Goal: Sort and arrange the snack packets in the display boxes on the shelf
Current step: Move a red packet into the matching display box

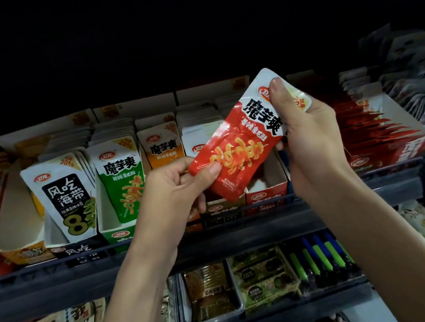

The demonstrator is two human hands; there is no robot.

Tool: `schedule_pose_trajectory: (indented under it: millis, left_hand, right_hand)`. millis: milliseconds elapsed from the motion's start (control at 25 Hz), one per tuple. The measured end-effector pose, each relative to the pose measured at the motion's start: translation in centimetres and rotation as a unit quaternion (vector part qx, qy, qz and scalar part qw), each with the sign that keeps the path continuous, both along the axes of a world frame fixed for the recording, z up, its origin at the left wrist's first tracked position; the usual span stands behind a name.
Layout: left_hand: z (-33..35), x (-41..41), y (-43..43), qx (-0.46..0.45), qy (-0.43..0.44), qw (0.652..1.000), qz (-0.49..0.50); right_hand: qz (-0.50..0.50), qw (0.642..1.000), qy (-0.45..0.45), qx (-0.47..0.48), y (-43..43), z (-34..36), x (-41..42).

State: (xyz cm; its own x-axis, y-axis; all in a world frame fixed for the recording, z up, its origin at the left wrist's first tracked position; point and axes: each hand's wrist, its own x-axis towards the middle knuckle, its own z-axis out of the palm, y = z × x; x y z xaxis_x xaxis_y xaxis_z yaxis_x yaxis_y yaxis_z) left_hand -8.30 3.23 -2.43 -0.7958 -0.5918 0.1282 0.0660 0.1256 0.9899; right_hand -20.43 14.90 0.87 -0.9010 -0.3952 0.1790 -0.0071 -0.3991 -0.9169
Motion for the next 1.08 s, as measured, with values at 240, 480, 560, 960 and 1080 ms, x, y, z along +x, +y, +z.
schedule_pose_trajectory:
  millis: [240,480,560,960,1080]
  left_hand:
    - [0.2,0.0,0.4,-0.012,-0.029,0.999,-0.028]
    - [0.2,-0.4,1.0,-0.051,0.000,0.997,0.057]
    - [0.0,-0.4,0.9,-0.021,0.002,0.998,0.053]
    - [0.6,-0.3,1.0,-0.004,-0.022,0.999,0.033]
    - [0.4,-0.4,0.8,0.002,-0.013,0.999,0.042]
  right_hand:
    - [-0.003,1.000,-0.016,-0.013,0.0,-0.3,0.0]
    - [0.021,0.998,0.055,-0.019,-0.5,-0.2,0.5]
    - [0.015,0.998,0.058,-0.017,-0.5,-0.2,0.5]
    - [0.001,0.999,0.013,-0.029,-0.5,-0.5,0.4]
    - [-0.002,0.999,0.033,-0.022,-0.6,-0.7,0.3]
